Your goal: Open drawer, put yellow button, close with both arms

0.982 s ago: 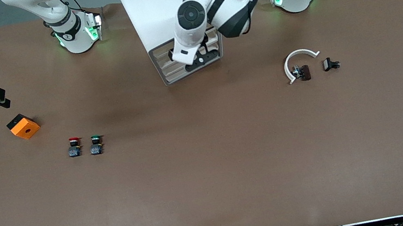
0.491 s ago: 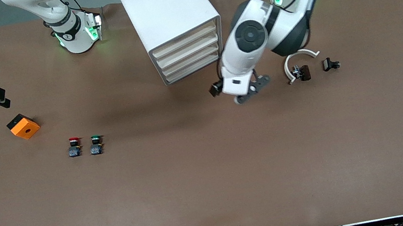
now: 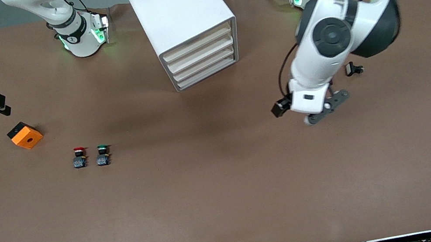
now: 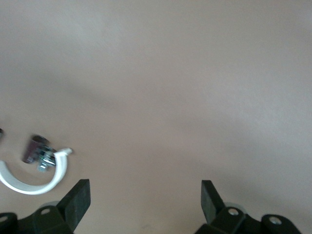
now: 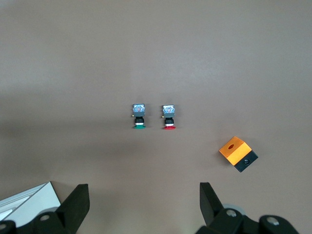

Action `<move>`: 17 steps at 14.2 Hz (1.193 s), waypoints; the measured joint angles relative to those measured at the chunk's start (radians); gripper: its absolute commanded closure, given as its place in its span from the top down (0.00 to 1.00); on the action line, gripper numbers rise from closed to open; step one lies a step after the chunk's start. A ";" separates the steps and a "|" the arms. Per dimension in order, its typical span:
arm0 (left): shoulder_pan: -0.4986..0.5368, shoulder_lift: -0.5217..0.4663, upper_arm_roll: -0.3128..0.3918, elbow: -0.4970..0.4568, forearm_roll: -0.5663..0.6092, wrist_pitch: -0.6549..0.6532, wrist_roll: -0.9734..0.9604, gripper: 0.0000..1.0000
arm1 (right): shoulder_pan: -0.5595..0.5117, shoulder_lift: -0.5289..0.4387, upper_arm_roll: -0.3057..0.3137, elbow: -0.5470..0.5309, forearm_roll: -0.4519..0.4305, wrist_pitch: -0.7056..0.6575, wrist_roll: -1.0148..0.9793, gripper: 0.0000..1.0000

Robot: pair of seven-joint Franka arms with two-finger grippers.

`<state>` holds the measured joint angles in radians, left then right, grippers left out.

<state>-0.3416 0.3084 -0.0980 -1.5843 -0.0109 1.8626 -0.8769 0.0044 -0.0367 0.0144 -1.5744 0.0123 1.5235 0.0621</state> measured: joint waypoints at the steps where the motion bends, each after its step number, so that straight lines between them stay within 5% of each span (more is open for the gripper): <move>1: 0.035 -0.008 0.000 0.020 0.000 -0.030 0.055 1.00 | 0.000 0.000 0.000 0.000 0.000 0.000 0.000 1.00; 13: 0.330 -0.180 0.001 0.066 0.001 -0.167 0.552 1.00 | 0.000 0.000 0.001 0.000 0.000 0.000 0.000 1.00; 17: 0.357 -0.246 0.031 0.064 0.001 -0.232 0.697 1.00 | 0.000 0.000 0.001 0.000 0.000 0.000 0.000 1.00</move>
<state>0.0152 0.0627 -0.0673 -1.5201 -0.0097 1.6307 -0.1796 0.0044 -0.0367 0.0151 -1.5743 0.0123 1.5235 0.0621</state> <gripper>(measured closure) 0.000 0.000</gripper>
